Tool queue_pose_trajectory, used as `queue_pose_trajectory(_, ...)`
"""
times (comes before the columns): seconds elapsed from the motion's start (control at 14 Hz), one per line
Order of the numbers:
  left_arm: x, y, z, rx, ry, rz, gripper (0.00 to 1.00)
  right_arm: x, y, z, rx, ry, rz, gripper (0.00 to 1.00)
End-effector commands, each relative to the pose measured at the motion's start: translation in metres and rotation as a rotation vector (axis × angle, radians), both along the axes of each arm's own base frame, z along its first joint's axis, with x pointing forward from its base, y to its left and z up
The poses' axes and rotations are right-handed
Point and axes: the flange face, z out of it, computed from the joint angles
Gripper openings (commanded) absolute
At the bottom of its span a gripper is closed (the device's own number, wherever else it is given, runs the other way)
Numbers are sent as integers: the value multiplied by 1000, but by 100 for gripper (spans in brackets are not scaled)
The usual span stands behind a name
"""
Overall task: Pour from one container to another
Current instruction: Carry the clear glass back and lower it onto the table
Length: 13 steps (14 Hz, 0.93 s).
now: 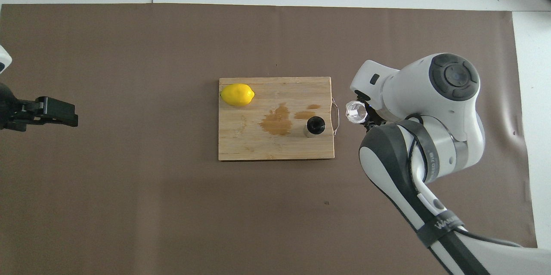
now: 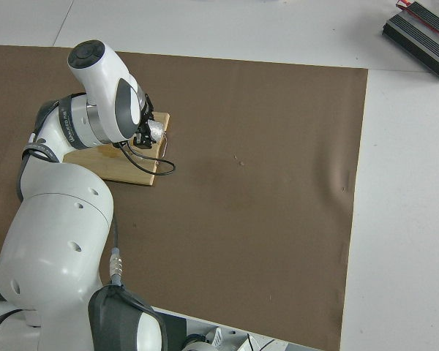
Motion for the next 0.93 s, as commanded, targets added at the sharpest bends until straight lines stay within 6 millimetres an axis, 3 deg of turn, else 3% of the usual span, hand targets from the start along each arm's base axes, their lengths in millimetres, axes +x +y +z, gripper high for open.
queue_pose_trajectory(0.0, -6, 1, 3, 3, 6, 5, 100, 5, -36, -18, 81, 5, -6, 44)
queue_pose_trajectory(0.43, -6, 1, 3, 3, 6, 5, 100, 18, -127, -61, 215, 46, -64, 44)
queue_pose_trajectory(0.71, -6, 1, 4, 3, 5, 5, 100, 14, -169, -103, 332, 81, -107, 44)
queue_pose_trajectory(0.86, -6, 1, 3, 3, 6, 5, 100, 11, -179, -119, 369, 89, -106, 44)
